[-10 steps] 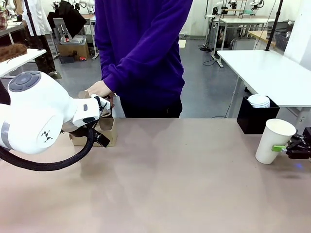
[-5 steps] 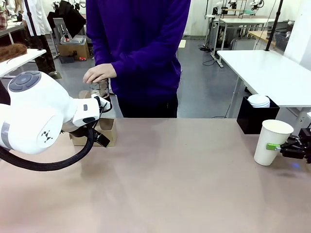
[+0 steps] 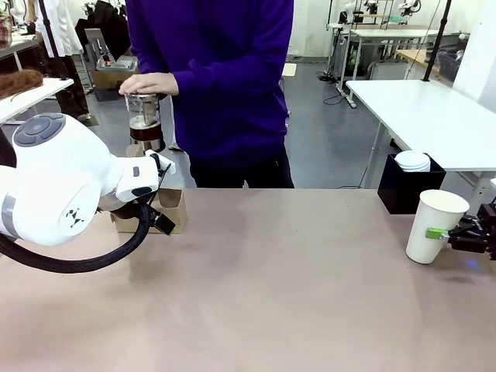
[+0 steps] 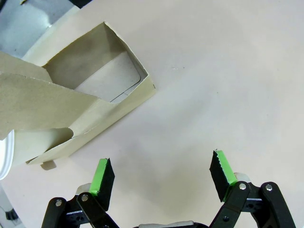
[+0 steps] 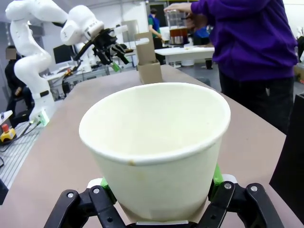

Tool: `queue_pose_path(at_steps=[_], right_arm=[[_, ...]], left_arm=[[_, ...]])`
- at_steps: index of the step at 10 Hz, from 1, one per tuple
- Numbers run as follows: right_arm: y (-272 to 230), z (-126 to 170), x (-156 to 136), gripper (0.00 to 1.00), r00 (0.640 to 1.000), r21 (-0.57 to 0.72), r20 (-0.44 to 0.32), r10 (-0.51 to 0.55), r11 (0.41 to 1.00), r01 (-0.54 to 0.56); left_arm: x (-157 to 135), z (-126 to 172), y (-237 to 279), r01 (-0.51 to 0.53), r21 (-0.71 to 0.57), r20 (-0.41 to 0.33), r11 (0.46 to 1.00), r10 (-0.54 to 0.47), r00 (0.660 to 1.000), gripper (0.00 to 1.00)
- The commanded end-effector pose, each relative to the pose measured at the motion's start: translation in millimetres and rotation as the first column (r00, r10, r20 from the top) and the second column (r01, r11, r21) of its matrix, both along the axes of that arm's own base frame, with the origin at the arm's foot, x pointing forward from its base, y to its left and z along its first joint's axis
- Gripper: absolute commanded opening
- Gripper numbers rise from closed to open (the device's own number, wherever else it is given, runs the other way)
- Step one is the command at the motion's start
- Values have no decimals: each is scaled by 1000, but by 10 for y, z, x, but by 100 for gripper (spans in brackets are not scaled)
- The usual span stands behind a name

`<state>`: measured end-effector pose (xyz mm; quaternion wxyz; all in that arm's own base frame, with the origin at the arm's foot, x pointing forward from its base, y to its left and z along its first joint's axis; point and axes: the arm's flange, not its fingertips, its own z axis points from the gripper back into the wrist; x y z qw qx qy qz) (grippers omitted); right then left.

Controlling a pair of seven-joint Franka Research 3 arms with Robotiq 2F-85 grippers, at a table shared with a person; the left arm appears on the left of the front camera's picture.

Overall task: Pour a drink into a cup and package it in a carrier.
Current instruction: Pick up the 600 ml Paper Cup and place it in the middle top area of the table.

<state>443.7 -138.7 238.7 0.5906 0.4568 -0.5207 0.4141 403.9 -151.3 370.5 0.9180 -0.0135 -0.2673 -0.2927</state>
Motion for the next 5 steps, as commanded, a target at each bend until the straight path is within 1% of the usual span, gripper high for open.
queue_pose_path(at_steps=[1,2,3,4,5], right_arm=[[238,533,-117,80,995,-40,-50,-91,995,89],[435,793,-107,80,991,-86,-66,-119,990,113],[635,1009,-81,80,983,-112,-72,-171,980,162],[981,1250,-15,80,971,-118,-101,-215,972,203],[1245,1372,89,80,969,-106,-113,-220,972,209]], left_arm=[[-3,1,0,0,-1,0,1000,0,1000,100],[-3,1,0,0,-1,0,1000,0,1000,100],[-3,1,0,0,-1,0,1000,0,1000,100],[-3,1,0,0,-1,0,1000,0,1000,100],[-3,1,0,0,-1,0,1000,0,1000,100]])
